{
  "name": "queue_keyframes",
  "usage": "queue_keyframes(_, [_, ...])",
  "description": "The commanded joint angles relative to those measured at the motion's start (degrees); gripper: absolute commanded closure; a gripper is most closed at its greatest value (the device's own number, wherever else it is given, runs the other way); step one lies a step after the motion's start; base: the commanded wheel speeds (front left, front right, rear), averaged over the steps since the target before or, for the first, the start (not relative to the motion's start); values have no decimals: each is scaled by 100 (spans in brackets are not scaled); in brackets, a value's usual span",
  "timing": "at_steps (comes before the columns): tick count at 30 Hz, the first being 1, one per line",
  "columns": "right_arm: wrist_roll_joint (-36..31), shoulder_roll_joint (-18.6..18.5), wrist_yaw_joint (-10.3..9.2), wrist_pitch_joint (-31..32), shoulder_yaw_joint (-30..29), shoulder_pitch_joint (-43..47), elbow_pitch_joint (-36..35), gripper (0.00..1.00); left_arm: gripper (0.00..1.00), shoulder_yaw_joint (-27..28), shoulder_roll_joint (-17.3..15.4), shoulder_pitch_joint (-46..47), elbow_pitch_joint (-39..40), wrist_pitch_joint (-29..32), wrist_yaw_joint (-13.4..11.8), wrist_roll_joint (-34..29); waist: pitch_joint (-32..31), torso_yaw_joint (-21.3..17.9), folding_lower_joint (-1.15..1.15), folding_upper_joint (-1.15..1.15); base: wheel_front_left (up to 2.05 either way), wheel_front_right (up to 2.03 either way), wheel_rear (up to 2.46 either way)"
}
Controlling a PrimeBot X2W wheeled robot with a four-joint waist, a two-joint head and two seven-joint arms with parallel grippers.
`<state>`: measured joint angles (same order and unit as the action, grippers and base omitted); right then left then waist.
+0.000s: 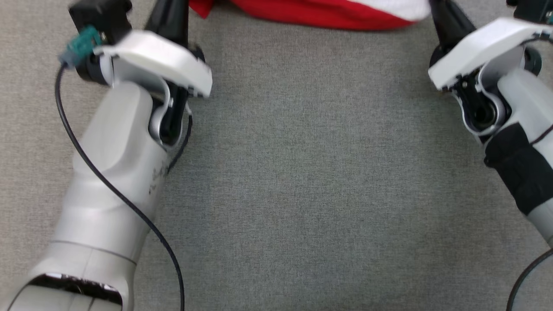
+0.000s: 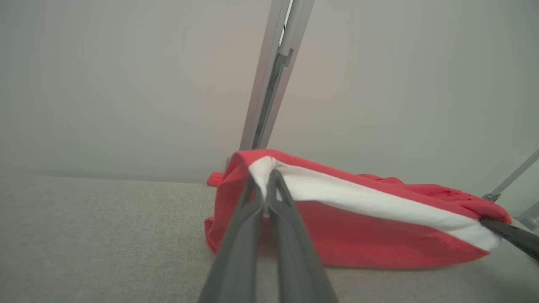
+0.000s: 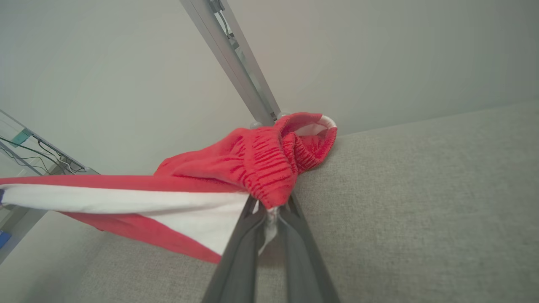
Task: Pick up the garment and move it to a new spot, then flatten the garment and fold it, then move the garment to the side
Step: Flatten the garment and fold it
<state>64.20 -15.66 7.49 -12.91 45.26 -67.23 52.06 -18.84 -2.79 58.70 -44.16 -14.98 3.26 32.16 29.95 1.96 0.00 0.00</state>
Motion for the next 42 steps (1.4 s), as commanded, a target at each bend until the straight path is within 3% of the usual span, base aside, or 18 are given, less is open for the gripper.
queue_keyframes(1, [224, -108, 2, 114, 93, 239, -20, 100, 100, -21, -25, -198, -163, -18, 70, 24, -203, 35, 0, 0, 0, 0, 0])
queue_keyframes(12, [974, -288, 2, 775, 666, 1128, -65, 100, 100, -464, -28, -983, -1065, -18, 367, 236, -976, 54, 0, 0, 0, 0, 0])
queue_keyframes(22, [1332, -273, 2, 970, 1082, 1697, 84, 100, 100, -1033, -41, -1509, -1615, -9, 416, 331, -1612, 49, 0, 0, 0, 0, 0])
queue_keyframes(42, [1347, -506, 2, 1693, 2350, 2491, -272, 100, 100, -2470, -776, -2617, -1508, 345, 417, 387, -2598, 225, 0, 0, 0, 0, 0])
